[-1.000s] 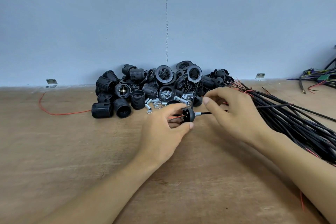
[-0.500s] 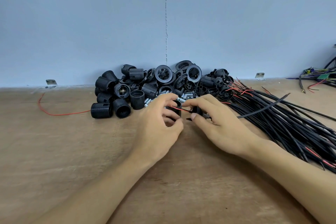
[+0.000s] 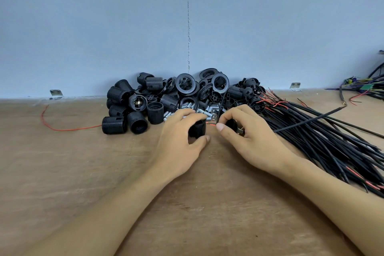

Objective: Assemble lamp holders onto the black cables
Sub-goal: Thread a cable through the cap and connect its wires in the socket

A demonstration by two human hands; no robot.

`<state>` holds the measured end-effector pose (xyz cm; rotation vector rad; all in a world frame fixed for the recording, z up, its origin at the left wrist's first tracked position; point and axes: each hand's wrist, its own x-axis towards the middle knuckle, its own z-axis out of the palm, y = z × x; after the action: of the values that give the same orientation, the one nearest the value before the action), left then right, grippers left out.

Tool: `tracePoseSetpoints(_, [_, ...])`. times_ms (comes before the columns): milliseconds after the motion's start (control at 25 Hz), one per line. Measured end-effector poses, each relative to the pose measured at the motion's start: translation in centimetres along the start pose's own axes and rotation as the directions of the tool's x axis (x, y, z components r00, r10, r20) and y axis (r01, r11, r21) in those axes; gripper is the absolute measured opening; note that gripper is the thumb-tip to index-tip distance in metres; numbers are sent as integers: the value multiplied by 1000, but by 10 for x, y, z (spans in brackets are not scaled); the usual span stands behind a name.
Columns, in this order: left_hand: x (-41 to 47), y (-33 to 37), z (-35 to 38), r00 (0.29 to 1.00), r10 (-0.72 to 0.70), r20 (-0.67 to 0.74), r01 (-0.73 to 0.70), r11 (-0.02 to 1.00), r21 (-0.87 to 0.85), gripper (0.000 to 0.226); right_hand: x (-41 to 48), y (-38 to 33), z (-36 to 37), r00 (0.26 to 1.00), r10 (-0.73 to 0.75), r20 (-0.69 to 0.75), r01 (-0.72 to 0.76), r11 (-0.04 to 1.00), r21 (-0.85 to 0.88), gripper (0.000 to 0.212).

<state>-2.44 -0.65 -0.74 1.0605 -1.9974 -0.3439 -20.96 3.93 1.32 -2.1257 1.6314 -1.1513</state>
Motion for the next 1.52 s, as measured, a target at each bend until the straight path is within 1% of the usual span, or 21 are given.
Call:
tracePoseSetpoints(40, [0,1,0,999,0,-36,0,1000,0,37,0,1,0,1000,-5,-11,5,1000,-7,10])
tracePoseSetpoints(80, [-1,1,0,997,-25,-70,25,1000,-7,35,0,1,0,1000,-2,-22,2,1000,-10,11])
tracePoseSetpoints(160, [-2,3,-3,990,-105,-90,102,994,-32,46,1,3,2,999,15,-41,-16,1000,-13,10])
tracePoseSetpoints(240, [-3,4,-5,984,-173,-48,169,983,-67,57,2,6,2,998,46,-49,-46,999,-7,12])
tracePoseSetpoints(400, [-2,6,-9,966,-259,2,255,949,-188,46,2,8,1,994,106,-13,-104,990,93,10])
tracePoseSetpoints(520, [-2,5,-11,957,-285,50,287,914,-288,52,4,10,1,989,148,5,-146,972,186,8])
tracePoseSetpoints(600, [-2,4,-11,962,-263,77,274,901,-337,57,5,10,1,984,174,28,-176,951,256,7])
tracePoseSetpoints(680, [-2,2,-11,967,-242,86,256,903,-346,59,5,11,1,980,193,50,-199,934,298,9])
tracePoseSetpoints(800, [-4,0,-10,969,-209,134,243,910,-336,60,5,10,1,978,194,69,-206,931,300,15])
tracePoseSetpoints(920, [-6,-1,-9,969,-174,176,221,926,-305,57,4,10,0,977,199,82,-215,920,328,15])
tracePoseSetpoints(1200, [-7,2,-8,978,-119,169,163,948,-273,50,3,8,0,975,195,107,-221,906,361,11])
tracePoseSetpoints(1360, [-9,5,-7,987,-75,140,108,965,-237,46,2,6,0,979,154,136,-194,910,367,11])
tracePoseSetpoints(1520, [-9,7,-6,992,-60,112,81,978,-191,44,1,4,1,983,130,133,-170,916,364,11])
